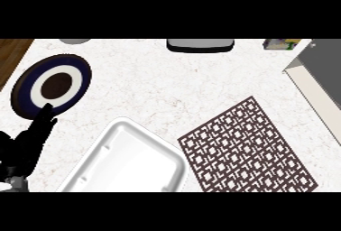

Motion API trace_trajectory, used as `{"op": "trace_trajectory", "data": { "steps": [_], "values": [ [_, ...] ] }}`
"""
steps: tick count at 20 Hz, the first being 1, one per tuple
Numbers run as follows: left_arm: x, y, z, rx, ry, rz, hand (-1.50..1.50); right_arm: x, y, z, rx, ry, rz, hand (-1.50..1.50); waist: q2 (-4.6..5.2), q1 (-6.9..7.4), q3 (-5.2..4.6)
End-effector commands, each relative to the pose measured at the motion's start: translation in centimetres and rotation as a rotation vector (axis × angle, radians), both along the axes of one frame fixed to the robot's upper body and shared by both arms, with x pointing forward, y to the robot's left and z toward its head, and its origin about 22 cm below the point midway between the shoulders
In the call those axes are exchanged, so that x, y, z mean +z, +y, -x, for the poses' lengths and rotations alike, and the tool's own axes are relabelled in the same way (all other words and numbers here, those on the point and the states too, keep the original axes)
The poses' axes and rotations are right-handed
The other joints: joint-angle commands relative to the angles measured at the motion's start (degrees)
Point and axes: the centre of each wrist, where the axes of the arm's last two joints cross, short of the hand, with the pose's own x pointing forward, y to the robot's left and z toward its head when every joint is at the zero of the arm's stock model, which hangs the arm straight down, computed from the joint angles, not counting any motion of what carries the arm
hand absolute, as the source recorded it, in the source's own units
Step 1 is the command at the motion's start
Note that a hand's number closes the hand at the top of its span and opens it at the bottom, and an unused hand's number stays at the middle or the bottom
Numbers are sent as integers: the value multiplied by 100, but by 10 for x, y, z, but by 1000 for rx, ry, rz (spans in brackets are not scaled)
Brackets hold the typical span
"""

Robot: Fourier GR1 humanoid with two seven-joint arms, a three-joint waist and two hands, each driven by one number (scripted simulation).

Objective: Pick the croissant from the placemat and place it in the tiered shelf

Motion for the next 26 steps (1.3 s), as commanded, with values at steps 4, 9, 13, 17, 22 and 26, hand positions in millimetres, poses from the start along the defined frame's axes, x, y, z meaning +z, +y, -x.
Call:
{"op": "trace_trajectory", "data": {
  "steps": [4,9,13,17,22,26],
  "values": [
    [-3,9,-1,13,-14,4,0,-18,-43,-16,-92,17,-59,150,19,25,0],
    [-2,5,-2,-21,-14,-5,0,-43,-73,-12,-88,-31,-93,150,12,6,2],
    [-13,1,0,6,-5,8,0,-34,-101,-6,-122,7,-125,150,9,-4,0],
    [-3,2,6,2,-2,-5,0,-64,-121,4,-228,-102,-133,-150,7,11,4],
    [1,-9,-3,-1,-12,2,0,-70,-136,9,-180,66,-130,-150,-3,-24,1],
    [-4,13,7,4,-10,15,0,-79,-131,-5,-136,-73,-111,-150,10,35,1]
  ]
}}
